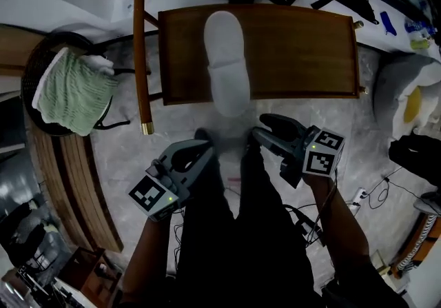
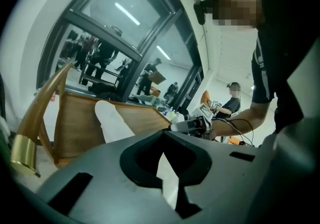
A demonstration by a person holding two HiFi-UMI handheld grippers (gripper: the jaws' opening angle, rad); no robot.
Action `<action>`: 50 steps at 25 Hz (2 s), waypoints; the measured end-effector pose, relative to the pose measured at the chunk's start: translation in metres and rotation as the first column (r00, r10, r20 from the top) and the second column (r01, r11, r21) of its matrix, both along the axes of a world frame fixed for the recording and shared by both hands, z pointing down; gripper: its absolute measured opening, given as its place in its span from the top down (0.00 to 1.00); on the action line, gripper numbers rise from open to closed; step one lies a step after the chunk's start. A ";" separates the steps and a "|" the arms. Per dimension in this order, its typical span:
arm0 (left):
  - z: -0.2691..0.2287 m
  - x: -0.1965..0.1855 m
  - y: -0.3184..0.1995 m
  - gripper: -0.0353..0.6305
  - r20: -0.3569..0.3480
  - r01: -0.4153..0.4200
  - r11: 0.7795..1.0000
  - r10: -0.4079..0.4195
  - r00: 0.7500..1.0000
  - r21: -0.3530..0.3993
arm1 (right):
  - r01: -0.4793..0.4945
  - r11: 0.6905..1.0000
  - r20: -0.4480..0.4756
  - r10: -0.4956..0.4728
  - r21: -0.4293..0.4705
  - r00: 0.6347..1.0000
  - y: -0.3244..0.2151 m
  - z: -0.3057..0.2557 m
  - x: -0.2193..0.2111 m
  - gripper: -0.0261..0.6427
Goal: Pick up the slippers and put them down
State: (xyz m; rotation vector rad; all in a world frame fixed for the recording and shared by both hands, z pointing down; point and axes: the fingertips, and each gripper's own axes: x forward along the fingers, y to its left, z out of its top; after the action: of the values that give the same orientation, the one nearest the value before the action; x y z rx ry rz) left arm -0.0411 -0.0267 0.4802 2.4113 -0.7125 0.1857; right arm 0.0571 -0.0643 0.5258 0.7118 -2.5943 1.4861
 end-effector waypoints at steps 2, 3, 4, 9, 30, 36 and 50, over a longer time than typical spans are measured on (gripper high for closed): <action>0.017 0.002 -0.003 0.94 -0.003 -0.003 1.000 0.003 1.000 -0.014 | -0.040 0.992 0.074 0.049 -0.119 0.996 -0.007 0.020 0.001 0.70; 0.025 0.003 -0.004 0.94 -0.003 -0.003 1.000 0.003 1.000 -0.021 | -0.050 0.987 0.093 0.065 -0.154 0.994 -0.010 0.028 0.001 0.70; 0.032 0.004 -0.006 0.94 -0.004 -0.002 1.000 0.002 1.000 -0.027 | -0.051 0.984 0.098 0.069 -0.172 0.993 -0.013 0.037 -0.001 0.70; 0.060 0.007 -0.012 0.94 -0.004 0.013 0.999 -0.013 1.000 -0.034 | -0.013 0.968 0.099 0.039 -0.252 0.994 -0.013 0.075 -0.014 0.70; 0.115 0.006 -0.013 0.94 -0.016 -0.020 0.997 0.019 1.000 -0.076 | -0.010 0.907 0.237 0.121 -0.421 0.964 -0.023 0.115 -0.040 0.70; 0.115 0.010 -0.011 0.94 -0.029 -0.026 0.997 0.024 0.999 -0.072 | 0.019 0.905 0.283 0.113 -0.425 0.953 -0.020 0.110 -0.040 0.84; 0.080 0.005 -0.010 0.94 -0.043 -0.028 1.000 0.027 0.999 -0.013 | -0.005 0.959 0.268 0.084 -0.284 0.960 -0.025 0.074 -0.035 0.86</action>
State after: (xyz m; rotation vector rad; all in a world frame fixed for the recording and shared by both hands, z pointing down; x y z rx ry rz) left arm -0.0359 -0.0363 0.5601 2.4052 -0.6570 0.1488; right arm 0.0220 -0.0895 0.5995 0.5682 -2.4805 2.0491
